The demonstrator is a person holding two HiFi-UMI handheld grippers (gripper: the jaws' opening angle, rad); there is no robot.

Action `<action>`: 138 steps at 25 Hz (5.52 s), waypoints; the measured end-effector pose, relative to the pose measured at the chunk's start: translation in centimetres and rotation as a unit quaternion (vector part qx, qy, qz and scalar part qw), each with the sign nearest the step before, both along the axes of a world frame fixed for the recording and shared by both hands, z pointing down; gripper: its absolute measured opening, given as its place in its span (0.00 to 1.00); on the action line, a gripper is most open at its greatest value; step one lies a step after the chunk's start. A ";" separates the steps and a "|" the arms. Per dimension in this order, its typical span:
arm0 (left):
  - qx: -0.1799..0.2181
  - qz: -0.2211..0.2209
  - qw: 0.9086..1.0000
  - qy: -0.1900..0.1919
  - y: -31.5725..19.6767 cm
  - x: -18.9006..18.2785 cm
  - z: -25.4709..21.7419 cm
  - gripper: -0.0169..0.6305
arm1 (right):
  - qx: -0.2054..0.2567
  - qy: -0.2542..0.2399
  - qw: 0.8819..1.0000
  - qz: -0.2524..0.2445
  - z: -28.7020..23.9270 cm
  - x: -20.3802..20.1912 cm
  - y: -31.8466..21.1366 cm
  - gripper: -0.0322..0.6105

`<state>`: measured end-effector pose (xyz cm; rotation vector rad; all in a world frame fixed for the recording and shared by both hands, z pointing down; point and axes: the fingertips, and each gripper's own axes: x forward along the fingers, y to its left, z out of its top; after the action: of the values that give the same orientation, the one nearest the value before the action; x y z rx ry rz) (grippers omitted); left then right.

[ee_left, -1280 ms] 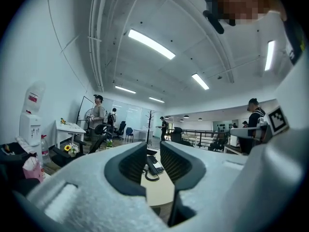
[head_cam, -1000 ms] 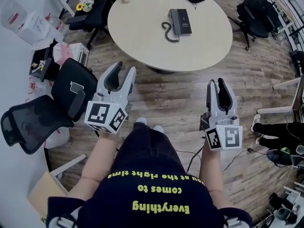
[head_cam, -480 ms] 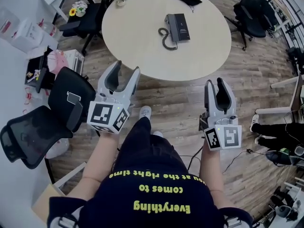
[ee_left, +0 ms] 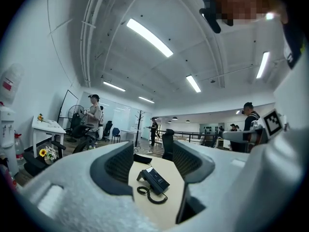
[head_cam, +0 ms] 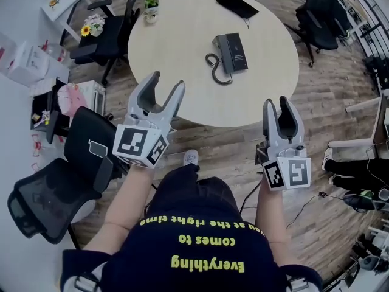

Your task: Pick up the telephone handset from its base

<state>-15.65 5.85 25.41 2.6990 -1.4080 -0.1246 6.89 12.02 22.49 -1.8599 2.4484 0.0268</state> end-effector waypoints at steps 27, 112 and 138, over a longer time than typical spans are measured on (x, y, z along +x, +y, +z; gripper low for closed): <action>-0.055 -0.054 0.997 -0.021 -16.4 5.8 4.7 0.42 | -0.031 0.000 0.998 -0.059 2.1 7.0 -19.6 0.30; -0.357 0.082 0.930 0.019 -25.6 22.1 28.5 0.16 | -0.198 0.003 0.977 -0.075 19.3 9.3 -30.6 0.20; -0.250 0.073 0.965 0.015 -24.7 17.4 19.0 0.15 | -0.141 0.022 0.987 -0.076 14.2 8.0 -29.0 0.07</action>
<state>1.76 -18.88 44.46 2.3515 -1.0492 0.1777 14.88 -16.98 36.67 -1.7764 2.7402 -0.3066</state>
